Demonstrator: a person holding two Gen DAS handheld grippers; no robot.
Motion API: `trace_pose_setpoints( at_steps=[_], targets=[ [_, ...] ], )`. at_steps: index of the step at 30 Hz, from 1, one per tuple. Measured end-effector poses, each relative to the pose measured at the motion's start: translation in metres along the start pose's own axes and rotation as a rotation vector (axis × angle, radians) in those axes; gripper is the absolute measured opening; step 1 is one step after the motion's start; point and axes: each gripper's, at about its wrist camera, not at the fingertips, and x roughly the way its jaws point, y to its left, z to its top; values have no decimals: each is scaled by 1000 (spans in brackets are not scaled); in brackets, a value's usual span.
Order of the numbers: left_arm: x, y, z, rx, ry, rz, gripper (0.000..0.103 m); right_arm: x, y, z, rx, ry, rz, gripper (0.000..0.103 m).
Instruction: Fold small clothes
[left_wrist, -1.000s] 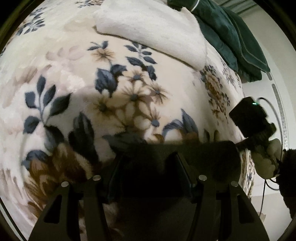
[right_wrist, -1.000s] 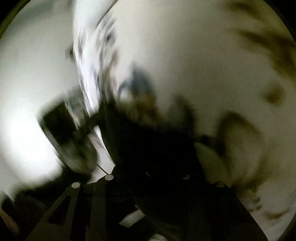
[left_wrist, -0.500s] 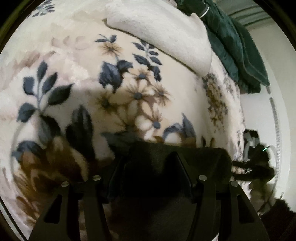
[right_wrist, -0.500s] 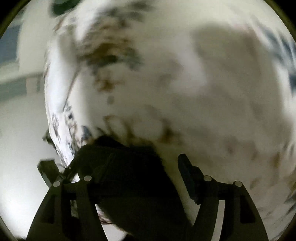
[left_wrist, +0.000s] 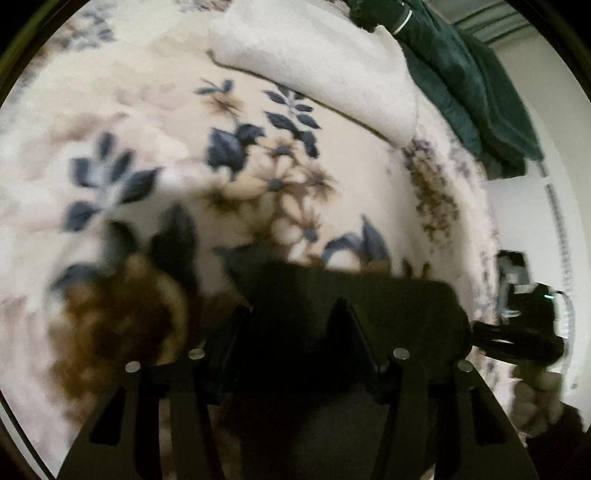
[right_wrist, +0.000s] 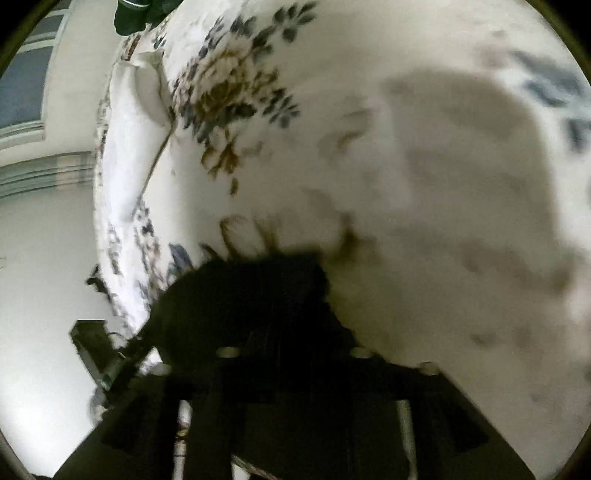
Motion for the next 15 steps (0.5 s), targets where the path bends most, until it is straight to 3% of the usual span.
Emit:
trace_pose_setpoints(
  at_steps=[1, 2, 4, 7, 11, 13, 15],
  targets=[
    [-7, -5, -8, 16, -5, 27, 52, -6, -3, -13, 5, -7, -23, 58],
    [-14, -11, -18, 41, -11, 76, 53, -12, -10, -24, 18, -3, -49, 60],
    [-23, -23, -39, 77, -9, 169, 54, -17, -23, -53, 58, 7, -106, 60],
    [-27, -39, -72, 108, 29, 248, 54, -14, -41, -87, 121, 12, -159, 60],
    [-16, -48, -95, 134, 77, 275, 54, 4, -58, -115, 199, 32, -164, 60],
    [-16, -48, -97, 134, 72, 279, 54, 13, -58, -126, 215, 23, -125, 60],
    [-13, -48, -94, 123, 75, 274, 54, 16, -54, -135, 214, -3, -106, 49]
  ],
)
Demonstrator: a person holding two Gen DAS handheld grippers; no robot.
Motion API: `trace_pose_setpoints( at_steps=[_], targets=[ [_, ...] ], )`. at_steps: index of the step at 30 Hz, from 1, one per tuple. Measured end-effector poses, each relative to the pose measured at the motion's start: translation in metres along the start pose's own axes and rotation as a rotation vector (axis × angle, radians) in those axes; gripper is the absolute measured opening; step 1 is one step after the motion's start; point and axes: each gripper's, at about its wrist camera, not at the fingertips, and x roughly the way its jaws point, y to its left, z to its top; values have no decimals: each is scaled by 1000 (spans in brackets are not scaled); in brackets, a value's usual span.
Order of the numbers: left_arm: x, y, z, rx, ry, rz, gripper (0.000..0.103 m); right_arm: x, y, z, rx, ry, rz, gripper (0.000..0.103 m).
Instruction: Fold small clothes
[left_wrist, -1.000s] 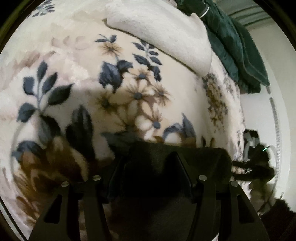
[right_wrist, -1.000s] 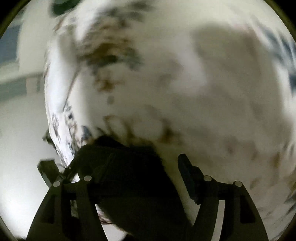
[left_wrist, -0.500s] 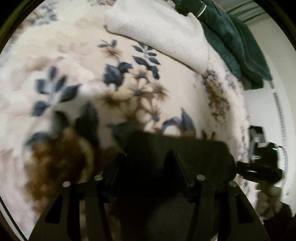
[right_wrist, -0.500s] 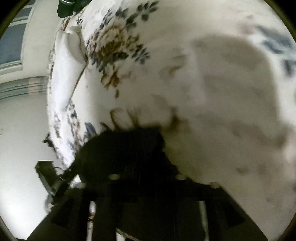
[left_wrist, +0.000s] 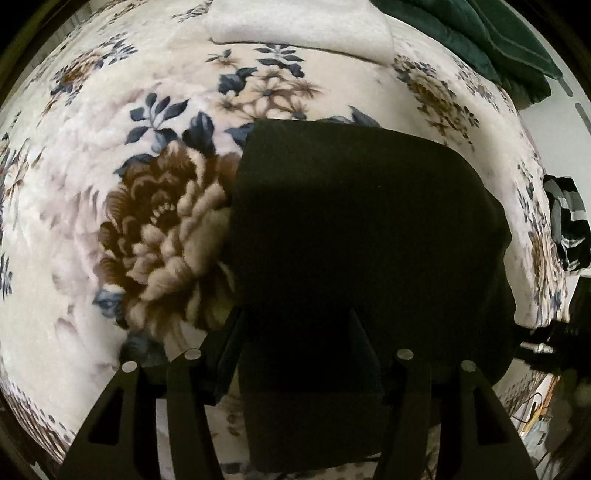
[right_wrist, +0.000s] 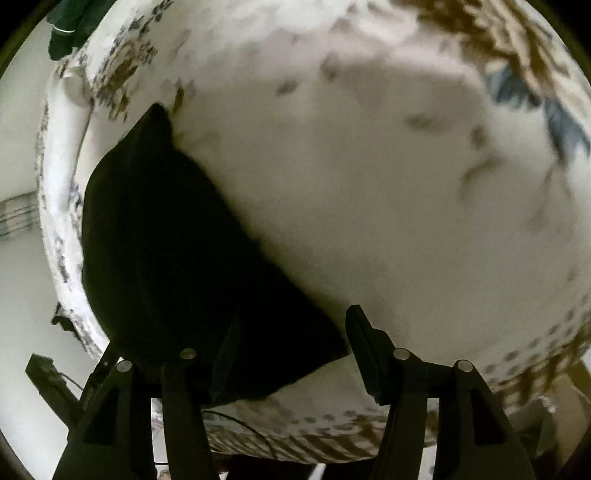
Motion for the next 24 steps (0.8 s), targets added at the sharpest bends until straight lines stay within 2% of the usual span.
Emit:
trace_pose_setpoints(
  at_steps=[1, 2, 8, 10, 11, 13, 15, 16, 17, 19, 22, 23, 24],
  targets=[
    [0, 2, 2, -9, 1, -7, 54, 1, 2, -3, -2, -11, 5, 24],
    [1, 3, 4, -15, 0, -11, 54, 1, 4, -6, 0, -28, 2, 20],
    [-1, 5, 7, -29, 2, -23, 54, -22, 3, -19, 32, -123, -19, 12],
    [-1, 7, 8, -37, 4, -35, 54, -13, 0, -16, 2, -89, -43, 12],
    [-2, 10, 7, -40, 6, -42, 54, -3, 1, -11, -40, -39, -50, 13],
    [-2, 17, 8, -52, 15, -74, 54, 1, 2, -2, -82, 3, -10, 18],
    [-7, 32, 8, -67, 2, -117, 54, -6, -5, 12, -100, 31, 65, 35],
    [-7, 38, 9, -71, -4, -137, 54, -13, -11, 21, -103, 12, 103, 54],
    [-6, 46, 10, -78, -10, -170, 54, -18, -15, 32, -115, -25, 163, 67],
    [1, 60, 11, -97, -14, -236, 54, -9, -17, 55, -135, -2, 259, 72],
    [26, 77, 14, -153, 30, -394, 58, 31, -9, 83, -150, 147, 433, 74],
    [36, 82, 16, -186, 43, -469, 59, 44, -2, 86, -170, 195, 476, 74],
    [40, 82, 18, -202, 48, -508, 64, 56, 7, 87, -187, 246, 538, 74]
  ],
)
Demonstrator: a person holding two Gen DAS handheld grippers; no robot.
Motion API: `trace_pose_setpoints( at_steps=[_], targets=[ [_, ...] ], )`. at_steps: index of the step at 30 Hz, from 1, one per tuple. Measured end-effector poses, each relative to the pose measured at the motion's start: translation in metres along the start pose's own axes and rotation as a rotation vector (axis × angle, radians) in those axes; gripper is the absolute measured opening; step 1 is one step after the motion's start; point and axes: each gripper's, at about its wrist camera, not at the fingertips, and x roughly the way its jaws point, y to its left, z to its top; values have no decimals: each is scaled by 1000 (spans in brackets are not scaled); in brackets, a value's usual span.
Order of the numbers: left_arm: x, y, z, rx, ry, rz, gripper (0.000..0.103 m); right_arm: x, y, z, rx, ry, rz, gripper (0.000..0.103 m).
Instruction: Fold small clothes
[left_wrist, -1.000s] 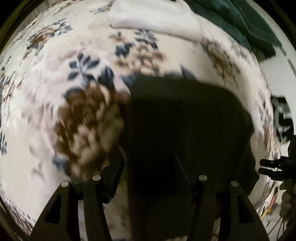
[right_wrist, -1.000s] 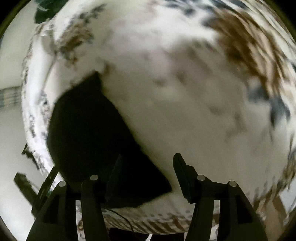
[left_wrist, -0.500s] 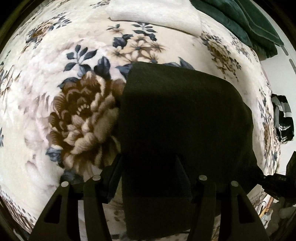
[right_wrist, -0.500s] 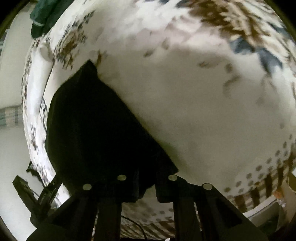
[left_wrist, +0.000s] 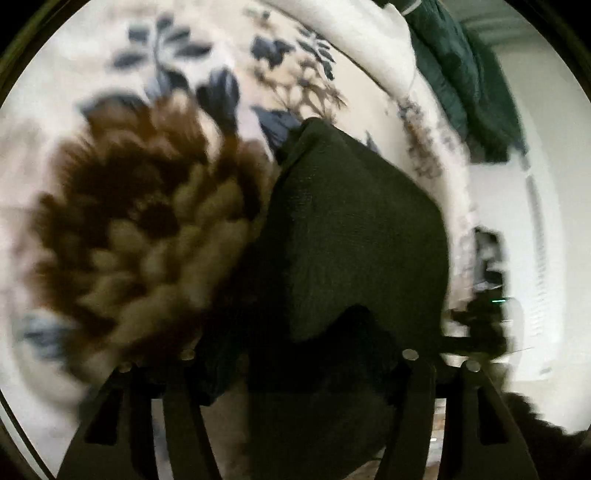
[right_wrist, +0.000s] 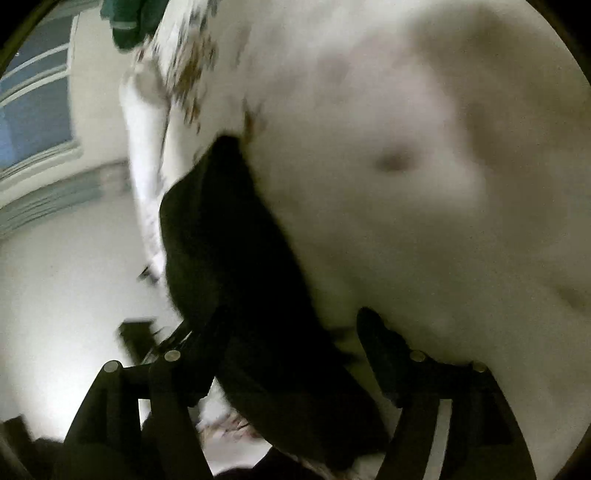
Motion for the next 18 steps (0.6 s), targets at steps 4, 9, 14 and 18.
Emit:
trace_pose_setpoints(
  at_steps=[4, 9, 14, 18],
  targets=[
    [16, -7, 8, 14, 20, -84, 69, 53, 14, 10, -6, 190, 105, 74],
    [16, -27, 10, 46, -31, -83, 28, 72, 32, 11, -18, 188, -25, 31],
    [1, -50, 20, 54, -49, -77, 23, 58, 68, -3, -57, 125, -32, 24],
    [-31, -69, 44, 66, -89, -95, 22, 47, 113, -2, -98, 86, 3, 23]
  ],
)
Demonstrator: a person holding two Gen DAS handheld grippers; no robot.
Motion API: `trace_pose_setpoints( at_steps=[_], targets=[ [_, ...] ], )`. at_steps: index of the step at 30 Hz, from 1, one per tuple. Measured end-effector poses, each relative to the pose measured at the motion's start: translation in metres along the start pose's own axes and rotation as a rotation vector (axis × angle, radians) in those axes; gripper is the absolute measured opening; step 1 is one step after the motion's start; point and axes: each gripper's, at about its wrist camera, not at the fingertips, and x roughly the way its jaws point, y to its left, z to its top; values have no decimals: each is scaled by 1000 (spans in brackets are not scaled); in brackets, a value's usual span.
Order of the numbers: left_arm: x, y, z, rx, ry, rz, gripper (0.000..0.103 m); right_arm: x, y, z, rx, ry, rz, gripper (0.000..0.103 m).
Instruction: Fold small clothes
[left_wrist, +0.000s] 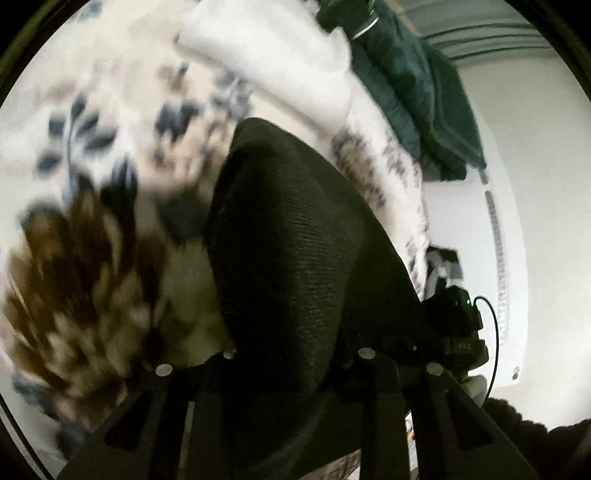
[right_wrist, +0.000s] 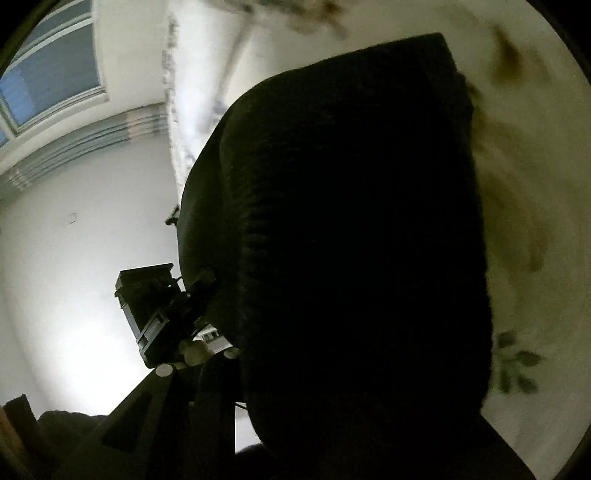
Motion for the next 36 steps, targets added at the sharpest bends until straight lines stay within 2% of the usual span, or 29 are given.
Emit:
trace_pose_setpoints(
  at_steps=[5, 10, 13, 17, 20, 22, 23, 24, 25, 26, 28, 29, 30, 32, 35, 36],
  targets=[
    [-30, -33, 67, 44, -49, 7, 23, -14, 65, 47, -76, -37, -16, 23],
    [-43, -44, 161, 66, -121, 25, 23, -4, 144, 137, -171, -60, -63, 23],
    [-37, -33, 232, 58, -167, 44, 24, 13, 179, 199, -207, -74, -88, 23],
    [-25, -2, 302, 63, -178, 91, 24, 39, 200, 283, -220, -80, -145, 23],
    [-1, 22, 343, 65, -137, 145, 25, 58, 202, 333, -214, -78, -202, 23],
    [12, 41, 359, 58, -89, 194, 32, 65, 198, 352, -206, -85, -263, 24],
    [19, 52, 366, 44, -56, 204, 36, 67, 196, 358, -199, -85, -279, 26],
    [22, 56, 368, 37, -40, 208, 47, 64, 191, 360, -177, -88, -291, 29],
    [20, 58, 370, 41, -36, 229, 55, 60, 190, 358, -170, -93, -312, 37],
    [17, 57, 370, 52, -41, 242, 55, 55, 189, 353, -187, -101, -346, 42],
    [3, 52, 363, 96, -79, 288, 63, 51, 194, 339, -238, -118, -444, 51],
    [-2, 49, 361, 117, -98, 322, 68, 50, 195, 336, -259, -131, -516, 60],
    [-8, 44, 356, 150, -122, 368, 72, 50, 203, 335, -288, -155, -611, 65],
    [-18, 38, 345, 190, -156, 445, 72, 40, 197, 321, -313, -186, -729, 78],
    [-26, 28, 328, 213, -190, 552, 75, 37, 190, 300, -263, -266, -809, 91],
    [-28, 25, 323, 220, -196, 586, 91, 30, 187, 291, -252, -295, -836, 92]
  ],
)
